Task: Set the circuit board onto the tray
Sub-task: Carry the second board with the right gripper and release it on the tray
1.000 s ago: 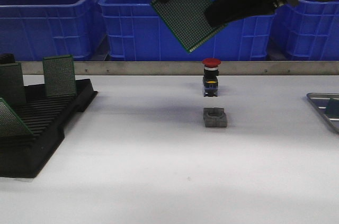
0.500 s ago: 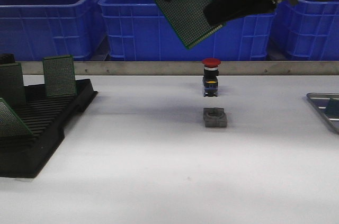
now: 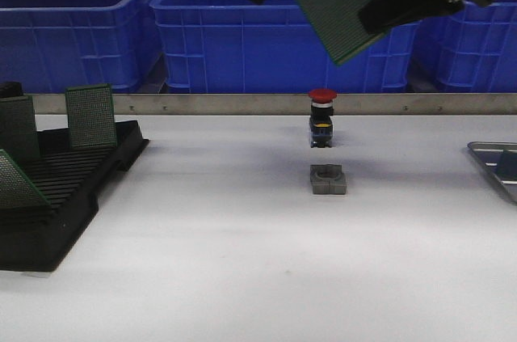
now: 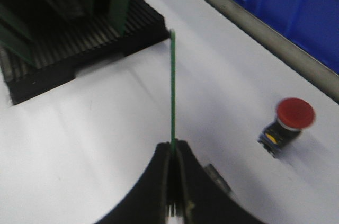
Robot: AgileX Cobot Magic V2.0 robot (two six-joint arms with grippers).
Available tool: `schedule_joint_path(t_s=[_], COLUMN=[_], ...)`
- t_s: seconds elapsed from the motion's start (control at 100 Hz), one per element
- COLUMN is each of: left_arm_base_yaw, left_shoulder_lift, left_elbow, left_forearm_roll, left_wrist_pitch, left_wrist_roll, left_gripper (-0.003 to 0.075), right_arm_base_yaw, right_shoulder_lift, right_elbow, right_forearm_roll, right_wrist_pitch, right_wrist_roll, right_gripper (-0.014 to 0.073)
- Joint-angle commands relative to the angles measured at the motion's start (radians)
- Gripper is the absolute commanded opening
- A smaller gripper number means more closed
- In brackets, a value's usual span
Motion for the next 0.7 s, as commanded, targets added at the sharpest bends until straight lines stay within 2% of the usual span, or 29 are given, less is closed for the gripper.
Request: schedule_joint_path(t_s=[0.0,0.27,0.47,0.69], left_arm_base_yaw=[-0.004,-0.004,-0.004,-0.004], left_shoulder_lift=[-0.054,-0.054,-0.054,-0.054], left_elbow=[-0.031,-0.031,-0.031,-0.031], left_forearm_roll=[-0.063,-0.063,-0.063,-0.067], left_wrist_pitch=[-0.009,-0.014,-0.014,-0.014], left_wrist_roll=[-0.004,-0.004,-0.004,-0.004], left_gripper=[0.0418,0.0418,0.0418,0.0418], right_arm_base_yaw=[-0.059,-0.236,-0.368,-0.457], right_shoulder_lift=[-0.031,-0.031,-0.022,0.018], right_elbow=[-0.023,-0.022,-0.014,0.056], right_forearm_roll=[0.056,0.039,0.01,0.012], right_wrist_pitch=[0.008,0.011,0.006,-0.109], right_wrist_roll=[0.059,0.157,0.277,0.323], right_gripper=[-0.0066,-0.0066,-0.0066,-0.0066])
